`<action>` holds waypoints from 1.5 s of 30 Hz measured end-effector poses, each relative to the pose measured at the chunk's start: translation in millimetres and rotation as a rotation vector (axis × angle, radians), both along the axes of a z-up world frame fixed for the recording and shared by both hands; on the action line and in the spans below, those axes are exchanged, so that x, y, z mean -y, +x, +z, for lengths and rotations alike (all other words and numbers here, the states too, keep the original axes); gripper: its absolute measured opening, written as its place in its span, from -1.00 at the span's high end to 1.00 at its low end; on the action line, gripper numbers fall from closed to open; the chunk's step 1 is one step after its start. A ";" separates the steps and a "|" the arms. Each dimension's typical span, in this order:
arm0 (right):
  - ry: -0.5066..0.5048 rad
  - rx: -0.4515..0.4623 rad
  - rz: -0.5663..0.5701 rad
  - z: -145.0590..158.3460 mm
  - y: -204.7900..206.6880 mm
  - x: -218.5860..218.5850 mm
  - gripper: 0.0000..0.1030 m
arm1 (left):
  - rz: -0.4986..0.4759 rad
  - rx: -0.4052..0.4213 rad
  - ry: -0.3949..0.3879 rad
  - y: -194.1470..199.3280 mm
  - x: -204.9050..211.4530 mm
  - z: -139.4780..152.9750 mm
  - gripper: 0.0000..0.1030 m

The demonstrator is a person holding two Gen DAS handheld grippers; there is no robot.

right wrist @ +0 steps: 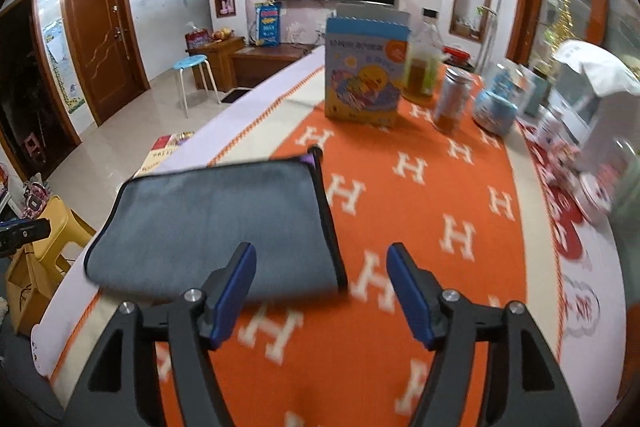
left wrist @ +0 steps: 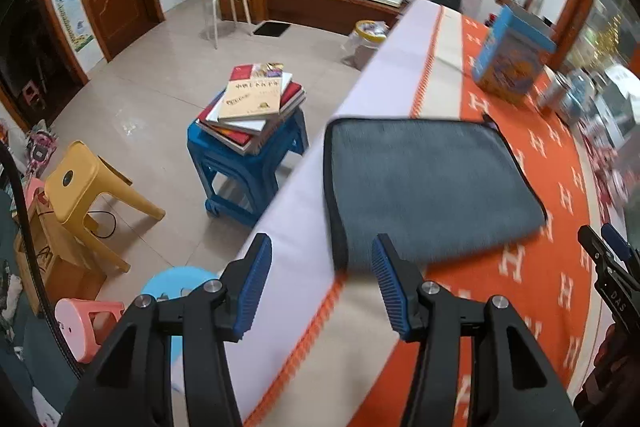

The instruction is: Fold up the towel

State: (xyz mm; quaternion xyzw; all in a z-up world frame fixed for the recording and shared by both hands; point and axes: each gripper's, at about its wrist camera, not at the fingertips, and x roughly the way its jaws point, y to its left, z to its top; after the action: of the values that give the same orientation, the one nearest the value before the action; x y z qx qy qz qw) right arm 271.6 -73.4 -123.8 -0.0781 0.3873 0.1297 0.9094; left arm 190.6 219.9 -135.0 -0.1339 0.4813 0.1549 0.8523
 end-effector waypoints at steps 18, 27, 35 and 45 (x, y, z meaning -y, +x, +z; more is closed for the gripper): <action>0.051 -0.108 -0.235 5.0 -196.5 50.7 -0.71 | -0.373 -0.009 -0.025 -120.3 69.9 11.8 -0.63; 0.102 -0.184 -0.323 9.7 -249.6 88.0 -0.85 | -0.429 -0.021 -0.040 -140.6 109.0 26.2 -0.66; 0.091 -0.165 -0.319 35.9 -269.1 110.9 -0.97 | -0.457 0.022 -0.039 -142.7 154.4 52.1 -0.73; 0.086 -0.135 -0.269 68.2 -276.5 132.9 -0.99 | -0.465 0.005 -0.049 -139.7 206.9 66.2 -0.97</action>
State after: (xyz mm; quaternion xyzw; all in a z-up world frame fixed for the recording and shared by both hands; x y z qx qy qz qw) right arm -4.9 -206.3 -55.5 0.0224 0.4485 0.0283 0.8930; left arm 50.9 13.0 -68.8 -0.0406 0.5007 -0.0577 0.8627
